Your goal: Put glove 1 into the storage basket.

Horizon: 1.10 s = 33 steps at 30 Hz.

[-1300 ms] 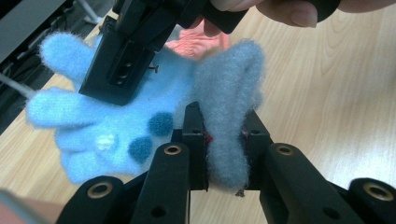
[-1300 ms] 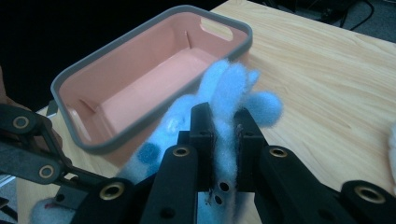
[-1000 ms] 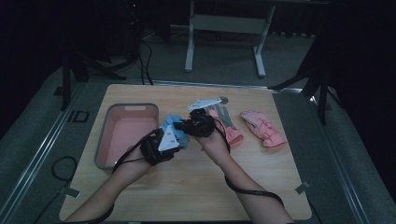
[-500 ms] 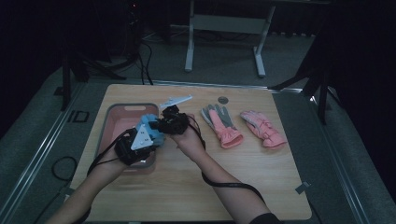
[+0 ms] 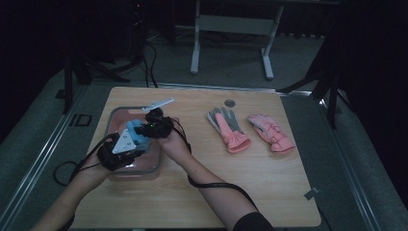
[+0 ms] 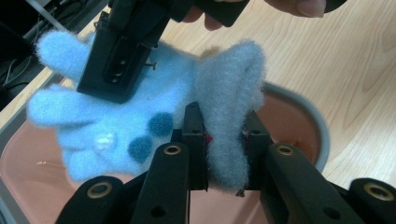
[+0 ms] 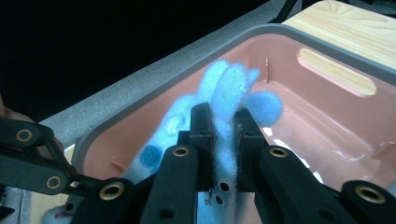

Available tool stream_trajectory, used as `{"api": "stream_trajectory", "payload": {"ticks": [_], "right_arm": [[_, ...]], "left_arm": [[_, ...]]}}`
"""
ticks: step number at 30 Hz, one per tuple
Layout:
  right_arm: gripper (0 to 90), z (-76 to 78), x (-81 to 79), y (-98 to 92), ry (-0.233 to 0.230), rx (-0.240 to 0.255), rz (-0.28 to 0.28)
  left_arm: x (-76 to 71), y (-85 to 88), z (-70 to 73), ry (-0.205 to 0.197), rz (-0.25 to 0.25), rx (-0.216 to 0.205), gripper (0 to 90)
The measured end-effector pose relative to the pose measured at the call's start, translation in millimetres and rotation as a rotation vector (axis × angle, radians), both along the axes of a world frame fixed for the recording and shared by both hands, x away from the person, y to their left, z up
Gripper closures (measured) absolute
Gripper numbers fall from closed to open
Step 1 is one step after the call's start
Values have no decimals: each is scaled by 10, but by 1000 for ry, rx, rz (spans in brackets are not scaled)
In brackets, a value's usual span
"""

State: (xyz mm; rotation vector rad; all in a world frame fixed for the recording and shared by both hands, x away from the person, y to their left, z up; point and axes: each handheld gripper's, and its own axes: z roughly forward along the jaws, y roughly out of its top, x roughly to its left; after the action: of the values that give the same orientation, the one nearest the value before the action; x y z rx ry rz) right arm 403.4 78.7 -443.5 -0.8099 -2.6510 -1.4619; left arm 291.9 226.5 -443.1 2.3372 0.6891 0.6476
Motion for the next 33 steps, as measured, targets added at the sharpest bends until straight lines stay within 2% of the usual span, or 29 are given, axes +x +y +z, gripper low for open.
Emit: {"api": "stream_trajectory", "payload": {"ticks": [3, 6, 7, 10, 14, 16, 19, 24, 26, 29, 32, 33], "right_arm": [[816, -90, 24, 27, 11, -21, -4], [816, -141, 50, 44, 19, -34, -7], [816, -185, 81, 62, 21, -46, -10], [815, -230, 138, 83, 21, -67, -14], [809, -278, 261, 76, 66, -66, -27], [807, -288, 304, 75, 78, -67, -38], [805, -294, 323, 74, 81, -72, -51], [803, -364, 302, 104, 52, -118, -57], [800, -374, 295, 110, 52, -114, -54], [787, -374, 300, 121, 55, -118, -57], [742, -364, 317, 121, 59, -132, -72], [700, -360, 328, 117, 63, -136, -80]], "left_arm": [[38, 19, -102, 4, -23, 39, 776], [54, 12, -127, 13, -21, 39, 776], [113, -4, -184, 27, -17, 43, 776], [195, -9, -212, 39, -10, 45, 776], [307, -33, -233, 54, -5, 53, 775], [353, -31, -243, 65, -3, 37, 775], [389, -26, -276, 71, -1, 26, 775], [388, -16, -339, 86, -6, 29, 775], [401, -16, -377, 85, -6, 47, 774], [444, -18, -403, 99, -4, 43, 772], [491, -24, -409, 106, -6, 44, 770], [511, -32, -428, 109, -6, 53, 768]]}}
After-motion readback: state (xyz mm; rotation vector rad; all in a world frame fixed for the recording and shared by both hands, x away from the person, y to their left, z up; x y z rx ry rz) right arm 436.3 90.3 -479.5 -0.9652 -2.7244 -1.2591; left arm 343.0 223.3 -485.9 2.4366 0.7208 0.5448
